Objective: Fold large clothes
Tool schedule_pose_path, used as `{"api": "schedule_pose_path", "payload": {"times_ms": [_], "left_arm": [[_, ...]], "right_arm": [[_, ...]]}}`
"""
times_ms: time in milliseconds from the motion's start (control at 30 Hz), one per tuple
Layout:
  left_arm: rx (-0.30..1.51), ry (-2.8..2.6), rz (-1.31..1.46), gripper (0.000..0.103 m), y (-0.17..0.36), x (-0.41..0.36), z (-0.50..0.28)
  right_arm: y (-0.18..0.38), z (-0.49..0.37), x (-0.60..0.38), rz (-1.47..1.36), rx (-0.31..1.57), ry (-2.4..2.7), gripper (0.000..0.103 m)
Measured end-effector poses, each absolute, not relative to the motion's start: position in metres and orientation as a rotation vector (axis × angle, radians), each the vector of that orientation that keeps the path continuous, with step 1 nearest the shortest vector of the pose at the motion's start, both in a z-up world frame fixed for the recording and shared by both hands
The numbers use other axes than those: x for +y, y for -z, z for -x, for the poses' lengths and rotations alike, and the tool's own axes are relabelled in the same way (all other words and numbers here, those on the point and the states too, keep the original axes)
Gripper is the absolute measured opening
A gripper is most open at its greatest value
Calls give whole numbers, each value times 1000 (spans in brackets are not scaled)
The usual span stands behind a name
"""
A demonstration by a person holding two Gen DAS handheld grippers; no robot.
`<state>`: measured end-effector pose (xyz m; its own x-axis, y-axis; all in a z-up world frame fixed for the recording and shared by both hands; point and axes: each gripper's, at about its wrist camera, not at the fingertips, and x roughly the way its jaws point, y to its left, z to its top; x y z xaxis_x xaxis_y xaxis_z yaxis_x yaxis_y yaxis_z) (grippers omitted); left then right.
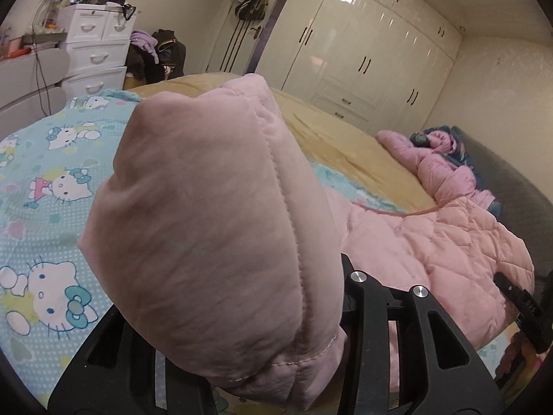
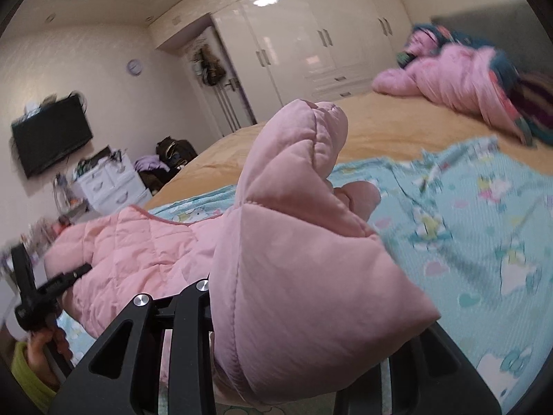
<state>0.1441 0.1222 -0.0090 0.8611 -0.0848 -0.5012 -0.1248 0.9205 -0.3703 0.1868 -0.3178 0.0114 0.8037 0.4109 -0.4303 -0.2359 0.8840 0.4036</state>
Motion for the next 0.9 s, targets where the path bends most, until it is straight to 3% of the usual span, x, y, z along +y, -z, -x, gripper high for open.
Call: {"api": "schedule_pose_path", "payload": {"times_ms": [900], "left_arm": [[618, -100, 329, 36, 34, 111, -142]], "right_arm": [[79, -165, -352, -605, 734, -177, 35]]}}
